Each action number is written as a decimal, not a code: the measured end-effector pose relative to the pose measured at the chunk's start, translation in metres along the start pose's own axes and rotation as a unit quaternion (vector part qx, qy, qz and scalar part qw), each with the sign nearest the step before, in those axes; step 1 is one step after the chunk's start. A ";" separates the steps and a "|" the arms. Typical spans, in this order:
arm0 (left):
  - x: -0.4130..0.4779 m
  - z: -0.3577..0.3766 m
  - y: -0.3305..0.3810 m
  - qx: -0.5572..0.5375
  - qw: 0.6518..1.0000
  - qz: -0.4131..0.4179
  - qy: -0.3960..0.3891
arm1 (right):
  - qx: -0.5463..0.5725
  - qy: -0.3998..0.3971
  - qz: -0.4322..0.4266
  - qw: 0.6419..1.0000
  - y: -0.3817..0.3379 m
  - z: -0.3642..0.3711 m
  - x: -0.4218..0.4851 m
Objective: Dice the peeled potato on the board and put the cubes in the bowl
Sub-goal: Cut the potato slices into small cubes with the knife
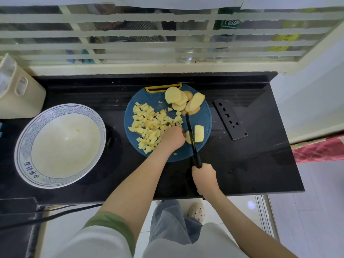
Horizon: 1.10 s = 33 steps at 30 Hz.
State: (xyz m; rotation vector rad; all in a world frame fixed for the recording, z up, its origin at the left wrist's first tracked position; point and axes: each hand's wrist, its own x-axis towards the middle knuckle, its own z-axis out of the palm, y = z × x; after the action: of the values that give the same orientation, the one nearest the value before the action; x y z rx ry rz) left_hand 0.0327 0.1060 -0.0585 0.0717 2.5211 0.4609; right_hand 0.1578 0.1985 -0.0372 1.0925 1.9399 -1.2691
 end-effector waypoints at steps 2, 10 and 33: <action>0.001 0.001 -0.001 0.004 1.000 0.005 -0.001 | -0.016 0.005 0.011 1.000 -0.002 0.000 0.003; 0.000 0.001 0.002 0.011 1.000 0.000 -0.002 | 0.112 -0.002 0.020 0.994 0.003 -0.001 0.005; -0.007 0.013 0.045 0.136 0.983 0.096 0.077 | 0.101 0.044 -0.042 0.993 -0.003 -0.050 0.032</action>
State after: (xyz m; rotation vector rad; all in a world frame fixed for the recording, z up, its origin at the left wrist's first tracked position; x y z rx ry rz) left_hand 0.0433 0.1515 -0.0497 0.4013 2.7285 0.1991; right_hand 0.1380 0.2543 -0.0424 1.1948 1.9737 -1.5132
